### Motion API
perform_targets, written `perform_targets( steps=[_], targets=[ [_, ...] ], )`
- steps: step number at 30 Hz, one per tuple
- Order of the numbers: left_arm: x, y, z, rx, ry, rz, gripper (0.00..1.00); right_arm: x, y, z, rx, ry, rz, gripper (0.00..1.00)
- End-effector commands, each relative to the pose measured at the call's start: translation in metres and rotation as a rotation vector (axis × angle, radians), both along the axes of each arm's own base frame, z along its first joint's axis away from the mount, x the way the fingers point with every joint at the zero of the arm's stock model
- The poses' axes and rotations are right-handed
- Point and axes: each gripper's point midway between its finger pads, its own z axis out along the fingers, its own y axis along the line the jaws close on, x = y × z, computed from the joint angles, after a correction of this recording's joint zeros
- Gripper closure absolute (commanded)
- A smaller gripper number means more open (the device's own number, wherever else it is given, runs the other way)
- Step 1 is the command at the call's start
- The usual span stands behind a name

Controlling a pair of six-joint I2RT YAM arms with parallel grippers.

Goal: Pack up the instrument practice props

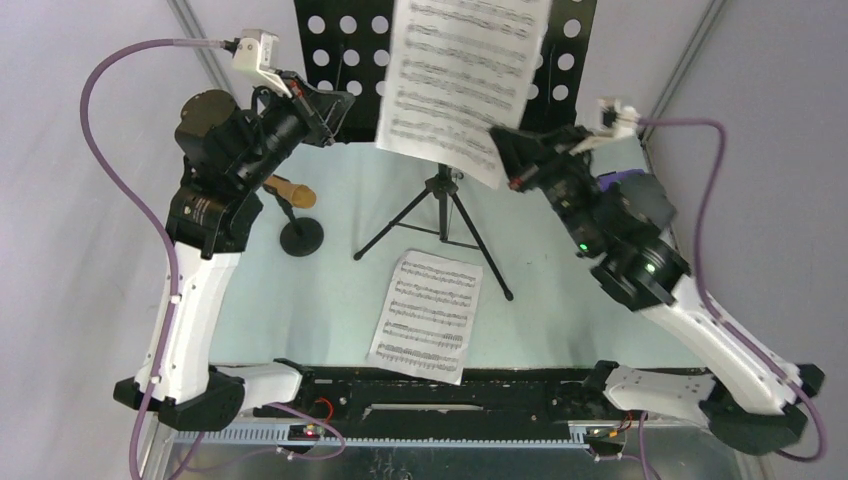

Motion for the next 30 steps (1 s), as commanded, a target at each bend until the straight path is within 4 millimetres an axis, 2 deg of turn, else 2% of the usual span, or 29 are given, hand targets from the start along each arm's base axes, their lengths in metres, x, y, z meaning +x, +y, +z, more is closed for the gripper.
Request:
perform_targets(
  steps=[1, 3, 10, 15, 19, 21, 24, 30],
  targets=[
    [-0.013, 0.011, 0.026, -0.037, -0.086, 0.023, 0.97, -0.028, -0.034, -0.015, 0.002, 0.037, -0.037, 1.0],
    [-0.012, 0.011, 0.023, -0.033, -0.077, 0.025, 0.95, -0.042, -0.037, -0.035, -0.031, 0.077, -0.004, 1.0],
    [-0.011, 0.01, 0.016, -0.033, -0.064, 0.023, 0.65, -0.081, -0.042, -0.125, -0.083, 0.279, 0.093, 1.0],
    [-0.019, 0.015, 0.022, -0.053, -0.087, 0.032, 0.43, -0.1, -0.034, -0.163, -0.045, 0.369, 0.149, 1.0],
    [-0.035, 0.022, 0.029, -0.065, -0.116, 0.042, 0.28, -0.105, -0.022, -0.188, -0.009, 0.429, 0.155, 1.0],
    [-0.044, 0.029, 0.03, -0.068, -0.128, 0.061, 0.19, -0.106, -0.015, -0.207, 0.001, 0.465, 0.148, 1.0],
    [-0.06, 0.04, 0.031, -0.072, -0.15, 0.089, 0.13, -0.11, -0.001, -0.231, 0.035, 0.514, 0.154, 1.0],
    [-0.089, 0.059, 0.022, -0.074, -0.161, 0.134, 0.11, -0.12, 0.027, -0.279, 0.096, 0.62, 0.17, 1.0]
  ],
)
